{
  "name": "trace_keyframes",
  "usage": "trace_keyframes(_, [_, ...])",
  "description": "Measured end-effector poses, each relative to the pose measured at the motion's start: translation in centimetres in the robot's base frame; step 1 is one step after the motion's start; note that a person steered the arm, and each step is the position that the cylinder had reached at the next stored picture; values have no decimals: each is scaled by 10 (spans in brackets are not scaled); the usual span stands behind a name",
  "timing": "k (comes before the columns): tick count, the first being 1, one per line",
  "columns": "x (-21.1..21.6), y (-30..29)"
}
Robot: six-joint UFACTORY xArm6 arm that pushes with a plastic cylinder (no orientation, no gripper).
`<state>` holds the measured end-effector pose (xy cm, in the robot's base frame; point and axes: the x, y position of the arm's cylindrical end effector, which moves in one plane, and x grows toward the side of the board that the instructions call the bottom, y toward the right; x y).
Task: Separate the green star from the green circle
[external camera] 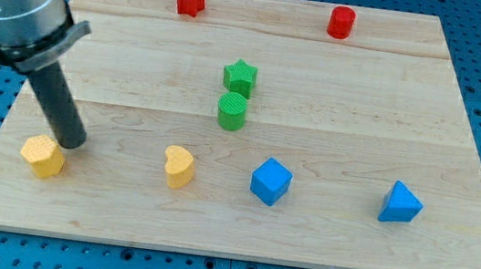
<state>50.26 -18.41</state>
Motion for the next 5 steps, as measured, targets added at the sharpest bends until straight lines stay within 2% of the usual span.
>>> trace_keyframes(2, [-58,131])
trace_keyframes(4, [-112,156])
trace_keyframes(5, [-157,139])
